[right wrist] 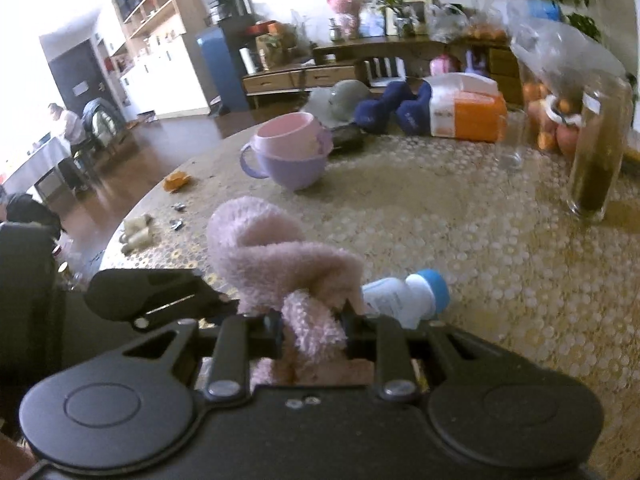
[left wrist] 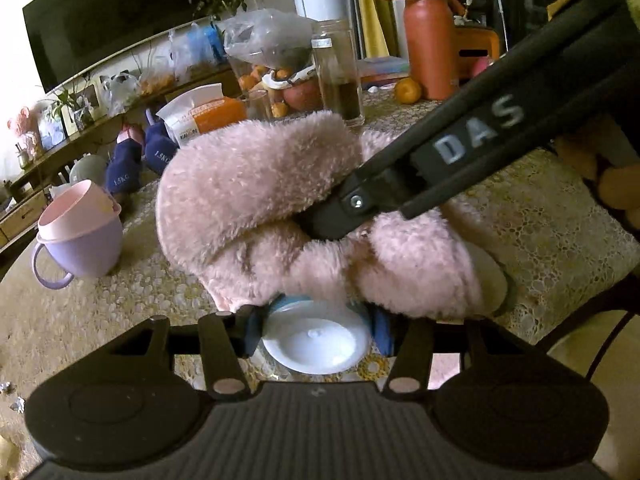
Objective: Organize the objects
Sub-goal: 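Wipe the bottle body again with the towel in the right gripper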
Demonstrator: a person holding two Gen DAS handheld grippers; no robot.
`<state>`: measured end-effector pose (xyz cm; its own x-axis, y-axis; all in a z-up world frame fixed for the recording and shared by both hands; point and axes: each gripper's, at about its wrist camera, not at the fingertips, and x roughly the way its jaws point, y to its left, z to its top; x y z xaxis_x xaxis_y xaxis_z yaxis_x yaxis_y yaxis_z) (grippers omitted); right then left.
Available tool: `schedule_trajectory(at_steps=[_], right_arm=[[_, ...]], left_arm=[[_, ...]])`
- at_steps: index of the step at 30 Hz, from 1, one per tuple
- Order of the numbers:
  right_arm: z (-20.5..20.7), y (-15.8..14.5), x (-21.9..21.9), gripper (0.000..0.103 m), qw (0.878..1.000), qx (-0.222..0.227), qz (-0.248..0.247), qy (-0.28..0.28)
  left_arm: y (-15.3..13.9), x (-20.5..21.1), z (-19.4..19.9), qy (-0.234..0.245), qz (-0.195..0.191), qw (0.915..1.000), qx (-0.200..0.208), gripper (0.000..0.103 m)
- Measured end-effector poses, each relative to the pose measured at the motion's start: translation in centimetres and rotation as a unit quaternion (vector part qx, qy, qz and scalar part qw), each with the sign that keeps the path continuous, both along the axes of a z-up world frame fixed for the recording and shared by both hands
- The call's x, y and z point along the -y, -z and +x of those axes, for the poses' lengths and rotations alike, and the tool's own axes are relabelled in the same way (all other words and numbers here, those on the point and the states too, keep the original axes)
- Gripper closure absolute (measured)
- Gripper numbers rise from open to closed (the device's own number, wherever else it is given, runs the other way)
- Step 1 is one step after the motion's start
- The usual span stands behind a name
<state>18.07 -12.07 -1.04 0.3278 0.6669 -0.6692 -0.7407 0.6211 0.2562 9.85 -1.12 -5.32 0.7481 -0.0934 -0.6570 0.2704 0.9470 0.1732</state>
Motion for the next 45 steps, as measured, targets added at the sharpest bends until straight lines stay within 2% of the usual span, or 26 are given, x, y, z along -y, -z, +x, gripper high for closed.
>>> schedule_trajectory(at_steps=[10,22,24,26,29,37,45], right_arm=[[2.6,1.0,0.2,0.079,0.998,0.025,-0.030,0.042],[6.9,3.7,1.5,0.079,0.991,0.016,-0.066,0.118],[7.1,3.7,2.0,0.079,0.989,0.016,-0.067,0.127],[7.1,3.4,2.4,0.080,0.984,0.040,-0.088,0.153],[7.2,2.4,4.0,0.080,0.982,0.038,-0.068,0.171],[4.7,-2.1,5.4,0.079,0.990,0.059,-0.014,0.126],[1.1,-4.8,3.9,0.079,0.997,0.075,0.009,0.026]], left_arm=[[-0.8,-0.3,-0.1,-0.001,-0.019,0.9998,0.002,0.051],[-1.9,-0.9,-0.3,0.001,-0.038,0.9992,0.017,0.051],[-2.2,-0.9,-0.1,0.002,-0.038,0.9990,0.022,0.051],[-2.5,-0.8,-0.1,0.005,-0.038,0.9988,0.029,0.051],[-2.9,-0.7,0.0,0.011,-0.035,0.9986,0.037,0.051],[-3.3,-0.5,0.3,0.014,-0.033,0.9983,0.045,0.051],[-3.3,-0.5,0.4,0.015,-0.030,0.9984,0.046,0.051]])
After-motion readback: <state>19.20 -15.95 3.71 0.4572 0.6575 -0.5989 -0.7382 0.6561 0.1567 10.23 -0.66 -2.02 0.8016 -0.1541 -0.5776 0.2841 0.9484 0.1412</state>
